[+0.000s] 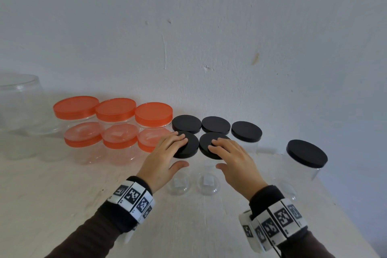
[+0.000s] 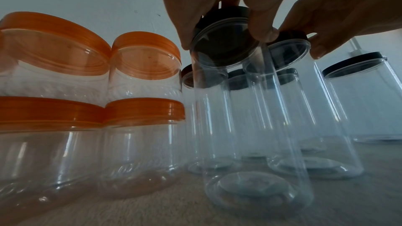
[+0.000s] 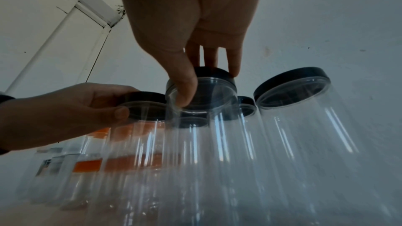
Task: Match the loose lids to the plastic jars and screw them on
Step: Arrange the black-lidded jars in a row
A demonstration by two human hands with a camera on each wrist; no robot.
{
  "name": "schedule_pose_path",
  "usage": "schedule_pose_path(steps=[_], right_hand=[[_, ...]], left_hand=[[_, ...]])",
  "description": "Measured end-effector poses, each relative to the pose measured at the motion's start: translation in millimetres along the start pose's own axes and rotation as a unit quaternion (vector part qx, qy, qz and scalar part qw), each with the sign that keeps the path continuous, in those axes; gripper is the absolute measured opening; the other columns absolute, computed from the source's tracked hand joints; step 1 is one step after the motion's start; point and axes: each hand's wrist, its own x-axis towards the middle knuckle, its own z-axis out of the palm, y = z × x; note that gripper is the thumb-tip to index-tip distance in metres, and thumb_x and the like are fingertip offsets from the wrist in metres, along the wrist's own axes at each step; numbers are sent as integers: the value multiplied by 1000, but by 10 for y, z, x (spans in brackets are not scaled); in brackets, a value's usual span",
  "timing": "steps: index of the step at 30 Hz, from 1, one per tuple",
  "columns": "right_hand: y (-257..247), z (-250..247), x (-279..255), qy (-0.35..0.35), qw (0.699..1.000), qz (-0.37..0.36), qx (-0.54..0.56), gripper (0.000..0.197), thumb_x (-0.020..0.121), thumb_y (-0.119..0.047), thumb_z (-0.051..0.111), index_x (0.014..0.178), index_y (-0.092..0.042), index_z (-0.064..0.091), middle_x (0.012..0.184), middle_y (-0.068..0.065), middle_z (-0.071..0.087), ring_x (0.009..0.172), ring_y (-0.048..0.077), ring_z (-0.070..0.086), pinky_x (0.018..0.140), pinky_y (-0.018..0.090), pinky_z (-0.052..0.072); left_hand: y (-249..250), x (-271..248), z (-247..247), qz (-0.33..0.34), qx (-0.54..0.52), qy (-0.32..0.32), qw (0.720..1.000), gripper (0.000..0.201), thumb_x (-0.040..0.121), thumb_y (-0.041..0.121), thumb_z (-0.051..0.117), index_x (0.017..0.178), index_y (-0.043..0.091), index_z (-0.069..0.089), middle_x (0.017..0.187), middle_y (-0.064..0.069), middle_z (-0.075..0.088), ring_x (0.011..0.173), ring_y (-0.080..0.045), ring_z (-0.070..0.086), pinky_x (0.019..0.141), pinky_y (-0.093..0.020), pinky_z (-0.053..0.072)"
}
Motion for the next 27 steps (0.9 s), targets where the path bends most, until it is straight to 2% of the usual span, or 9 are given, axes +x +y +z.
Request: schedule_pose_path(steps=[4,9,11,13,16,19,22,25,27], right_hand=[[-2,31,-10,9,1000,-5,-9,63,41,-8,93,99,-9,70,102,7,70,92,27,68,79,38,54],[31,95,-38,10,1000,1,-6,63,49,-8,90,107,-10,67,110,7,67,101,28,65,85,45,51],[39,96,-63,2,1000,6,6,56,63,-17,84,115,-13,62,118,5,64,110,27,61,92,49,47],[74,54,-100,22,999,29,37,46,81,-32,64,123,-17,55,127,3,58,118,23,54,100,49,41],[249,-79,-169,86,991,97,43,43,86,-37,47,123,-15,55,128,5,57,121,21,49,103,51,38],[508,-248,-265,114,975,189,-30,36,85,-25,59,118,-9,58,129,13,55,123,33,46,101,59,35],[731,-406,-361,69,950,293,-89,42,81,-16,69,120,-6,57,137,19,45,129,43,35,103,63,27],[886,-517,-431,2,910,400,-107,48,87,-27,61,130,-11,48,149,15,27,137,39,18,107,58,17],[950,-545,-473,-32,881,462,-99,52,90,-35,55,135,-16,41,152,14,18,137,40,12,107,58,17]], left_hand=[[-26,2,-10,4,-3,-3,1000,61,81,47,50,127,8,54,132,-1,49,126,-9,32,97,-25,34],[-59,26,-8,17,2,-12,1000,62,81,48,47,127,7,53,132,-3,50,128,-9,32,104,-19,27],[-62,25,-8,17,9,-11,1000,62,81,48,47,127,8,53,132,-2,50,128,-8,32,105,-24,30],[-58,27,-15,14,12,-10,1000,62,81,49,46,128,9,52,133,-1,50,129,-8,32,103,-30,33],[-55,25,-23,13,9,-13,1000,62,81,48,48,128,9,52,134,-1,48,129,-7,31,102,-30,33],[-51,17,-14,7,-1,-14,1000,57,80,35,66,128,9,52,134,1,47,128,-3,28,102,-32,34],[-55,15,-2,2,-5,-11,1000,55,78,21,71,128,9,52,131,8,41,128,-1,27,102,-30,31],[-63,16,6,0,-4,-12,1000,55,79,20,71,129,8,51,130,10,39,129,-2,26,103,-31,29],[-72,16,11,-2,-8,-13,1000,55,79,20,70,129,8,51,130,10,39,129,1,24,104,-31,29]])
